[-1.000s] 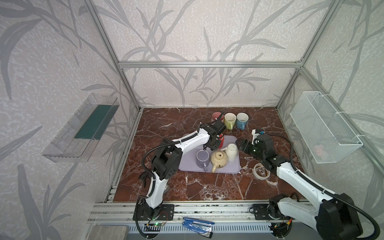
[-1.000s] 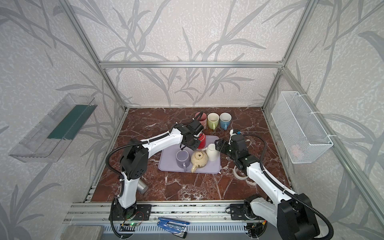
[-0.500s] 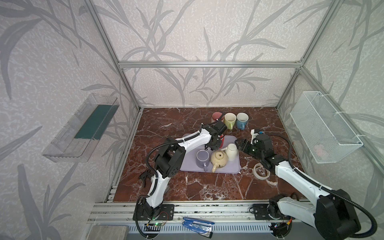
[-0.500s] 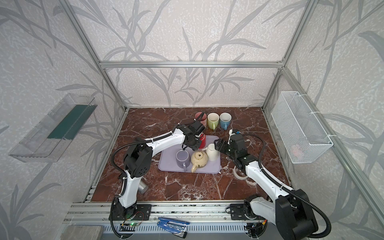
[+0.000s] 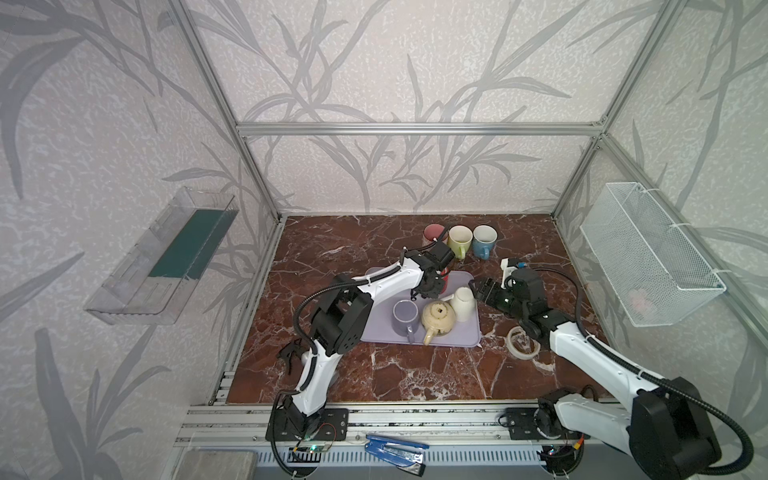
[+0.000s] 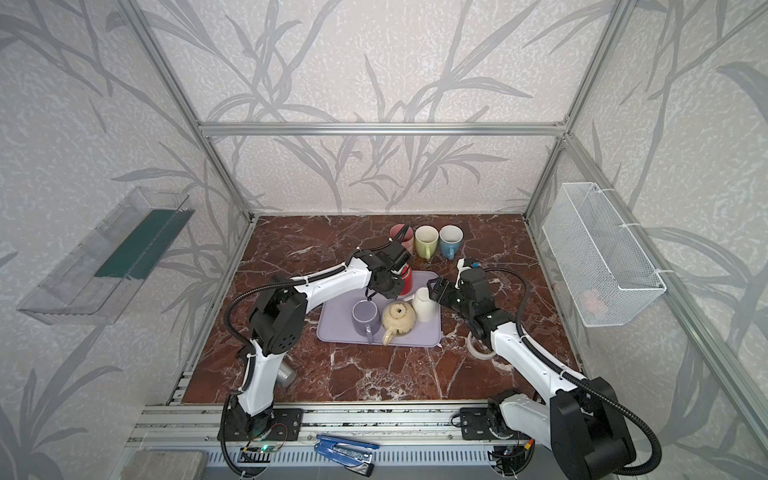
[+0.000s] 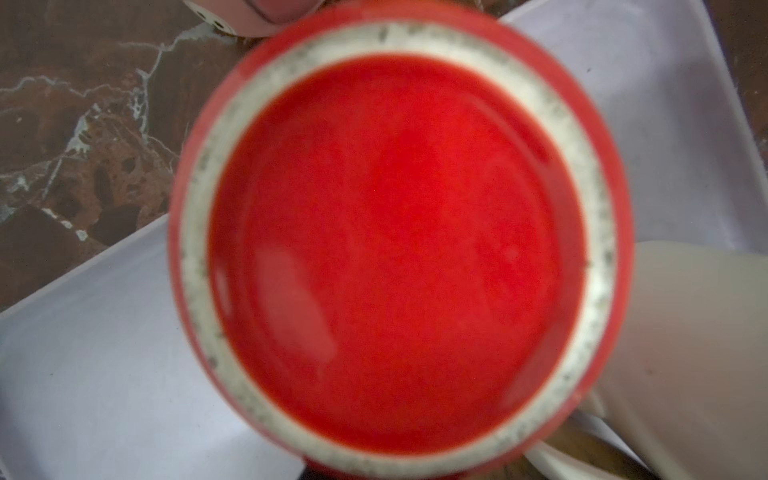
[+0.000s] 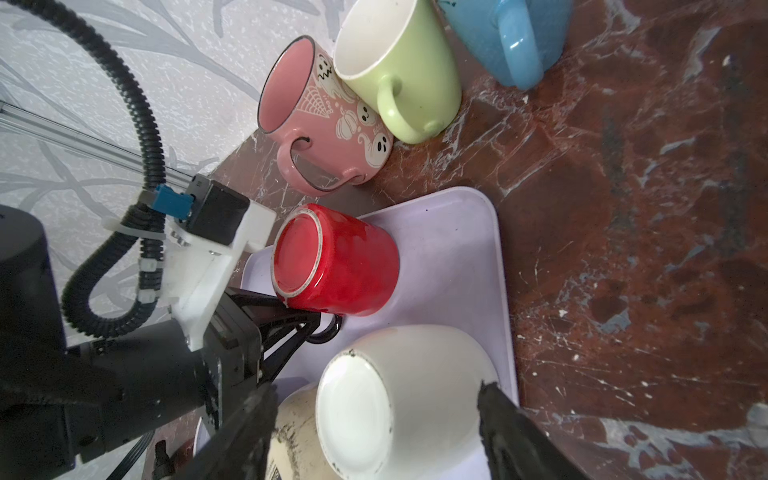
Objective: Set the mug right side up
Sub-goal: 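Grasp the red mug's base with the left gripper and lift it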
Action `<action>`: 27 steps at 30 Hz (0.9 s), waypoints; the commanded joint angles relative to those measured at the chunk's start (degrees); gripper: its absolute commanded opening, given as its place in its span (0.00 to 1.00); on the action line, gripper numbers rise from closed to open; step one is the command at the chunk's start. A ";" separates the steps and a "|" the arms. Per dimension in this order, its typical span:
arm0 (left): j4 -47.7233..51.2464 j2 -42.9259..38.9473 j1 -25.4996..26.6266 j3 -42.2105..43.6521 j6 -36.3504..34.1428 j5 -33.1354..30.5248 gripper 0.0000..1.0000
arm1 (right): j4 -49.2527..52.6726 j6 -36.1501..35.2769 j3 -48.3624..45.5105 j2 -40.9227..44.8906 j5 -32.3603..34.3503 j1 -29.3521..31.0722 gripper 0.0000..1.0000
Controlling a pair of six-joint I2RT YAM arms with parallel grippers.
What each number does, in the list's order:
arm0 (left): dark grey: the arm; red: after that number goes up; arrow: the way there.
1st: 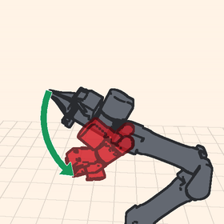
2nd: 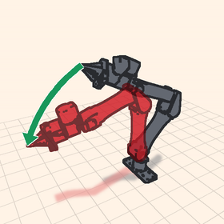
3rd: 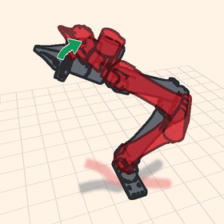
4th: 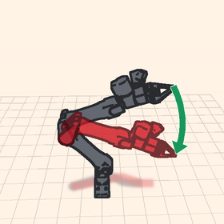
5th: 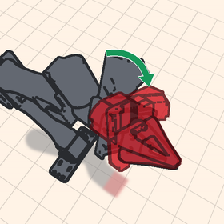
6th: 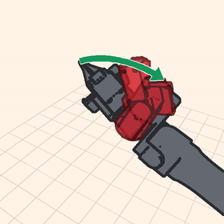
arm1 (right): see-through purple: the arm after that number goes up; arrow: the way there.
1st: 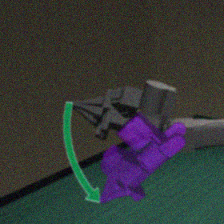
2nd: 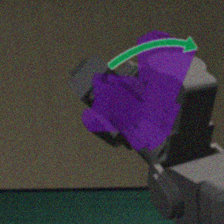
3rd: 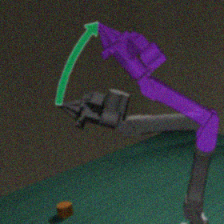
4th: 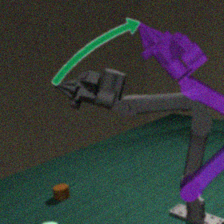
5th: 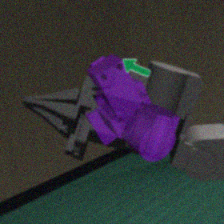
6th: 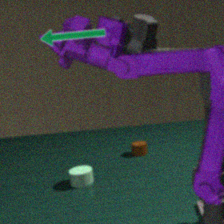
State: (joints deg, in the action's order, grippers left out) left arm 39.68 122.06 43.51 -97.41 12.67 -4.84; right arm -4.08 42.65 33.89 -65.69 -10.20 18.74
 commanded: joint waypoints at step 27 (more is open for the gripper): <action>-2.84 -11.68 0.19 4.56 -1.09 -0.41 0.00 | -9.57 -1.96 -3.11 -1.90 -5.90 -0.12 0.76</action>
State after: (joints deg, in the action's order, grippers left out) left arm 38.33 115.94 43.51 -92.75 12.16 -4.40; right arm -10.92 41.74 31.57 -67.59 -14.70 18.74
